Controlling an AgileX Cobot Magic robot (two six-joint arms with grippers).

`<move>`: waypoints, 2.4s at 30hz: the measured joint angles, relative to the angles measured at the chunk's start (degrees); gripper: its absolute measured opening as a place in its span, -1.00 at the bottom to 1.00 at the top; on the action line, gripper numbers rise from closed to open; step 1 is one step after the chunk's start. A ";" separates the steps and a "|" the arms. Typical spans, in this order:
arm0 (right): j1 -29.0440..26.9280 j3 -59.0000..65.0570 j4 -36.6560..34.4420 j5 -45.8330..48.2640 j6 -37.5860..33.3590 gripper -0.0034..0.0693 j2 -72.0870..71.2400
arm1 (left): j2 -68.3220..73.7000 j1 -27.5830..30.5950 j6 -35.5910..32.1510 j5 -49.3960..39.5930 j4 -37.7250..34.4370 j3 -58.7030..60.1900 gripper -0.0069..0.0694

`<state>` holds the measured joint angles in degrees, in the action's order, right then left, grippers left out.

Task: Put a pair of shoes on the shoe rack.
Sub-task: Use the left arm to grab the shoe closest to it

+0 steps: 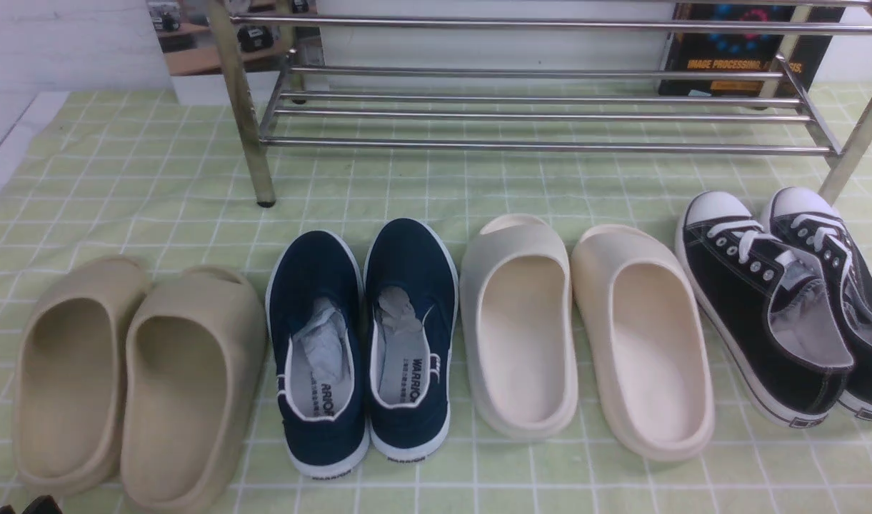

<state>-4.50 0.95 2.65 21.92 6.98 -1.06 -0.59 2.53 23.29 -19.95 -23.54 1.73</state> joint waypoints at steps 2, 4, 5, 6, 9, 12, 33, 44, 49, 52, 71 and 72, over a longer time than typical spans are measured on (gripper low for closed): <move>0.00 0.00 0.00 0.00 0.00 -0.25 0.00 | 0.00 0.00 3.19 0.22 -5.82 0.00 -0.19; 0.00 0.00 0.00 0.00 0.00 -0.25 0.00 | 0.00 0.00 6.10 0.47 -11.43 0.00 -0.19; 0.00 0.00 0.00 0.00 0.00 -0.25 0.00 | 0.00 0.00 6.38 0.47 -12.04 0.00 -0.19; 0.00 0.00 0.00 0.00 0.00 -0.25 0.00 | 0.00 0.00 6.38 0.47 -12.04 0.00 -0.19; 0.00 0.00 0.00 0.00 0.00 -0.25 0.00 | 0.00 0.00 6.61 0.48 -12.62 0.00 -0.19; 0.00 0.00 0.00 0.00 0.00 -0.25 0.00 | 0.00 0.00 6.61 0.48 -12.62 0.00 -0.19; 0.00 0.00 0.00 0.00 0.00 -0.25 0.00 | 0.00 0.00 -0.49 2.49 -22.08 -10.31 -0.19; 0.00 0.00 0.00 0.00 0.00 -0.25 0.00 | 21.60 0.00 -10.74 -25.12 11.86 -39.37 -0.19; 0.00 0.00 0.00 0.00 0.00 -0.25 0.00 | 35.46 0.00 -8.77 -39.94 21.67 -49.54 -0.19; 0.00 0.00 0.00 0.00 0.00 -0.25 0.00 | 43.73 -3.03 -8.77 -44.62 24.18 -54.51 -0.19; 0.00 0.00 0.00 0.00 0.00 -0.25 0.00 | 81.27 -23.46 -8.34 -36.43 16.57 -58.23 -0.18; 0.00 0.00 0.00 0.00 0.00 -0.25 0.00 | 82.42 -23.46 -8.19 -34.86 16.24 -58.23 -0.18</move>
<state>-4.50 0.95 2.65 21.92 6.98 -1.06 81.83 -20.93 15.10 -54.81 -7.30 -56.49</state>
